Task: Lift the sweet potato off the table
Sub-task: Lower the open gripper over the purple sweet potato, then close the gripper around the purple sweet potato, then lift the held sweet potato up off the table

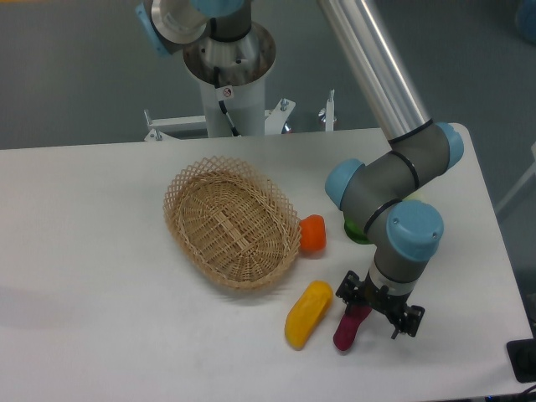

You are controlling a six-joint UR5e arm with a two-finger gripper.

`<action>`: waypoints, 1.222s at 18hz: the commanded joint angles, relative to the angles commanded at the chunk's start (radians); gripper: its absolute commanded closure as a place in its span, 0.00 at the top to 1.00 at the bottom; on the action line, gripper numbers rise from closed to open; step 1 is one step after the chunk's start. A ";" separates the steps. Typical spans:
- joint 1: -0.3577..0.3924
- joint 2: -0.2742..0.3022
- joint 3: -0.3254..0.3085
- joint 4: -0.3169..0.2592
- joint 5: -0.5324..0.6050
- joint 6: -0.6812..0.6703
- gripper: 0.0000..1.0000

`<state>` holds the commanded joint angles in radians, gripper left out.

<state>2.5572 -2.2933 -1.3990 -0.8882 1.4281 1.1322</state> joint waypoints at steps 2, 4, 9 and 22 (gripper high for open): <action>-0.003 -0.005 -0.002 0.000 0.002 -0.017 0.93; -0.015 -0.009 -0.002 -0.002 0.005 -0.018 0.79; -0.017 -0.012 -0.002 -0.003 0.009 -0.018 0.48; -0.011 0.051 0.006 -0.003 0.067 -0.006 0.24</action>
<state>2.5464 -2.2428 -1.3929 -0.8913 1.4954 1.1259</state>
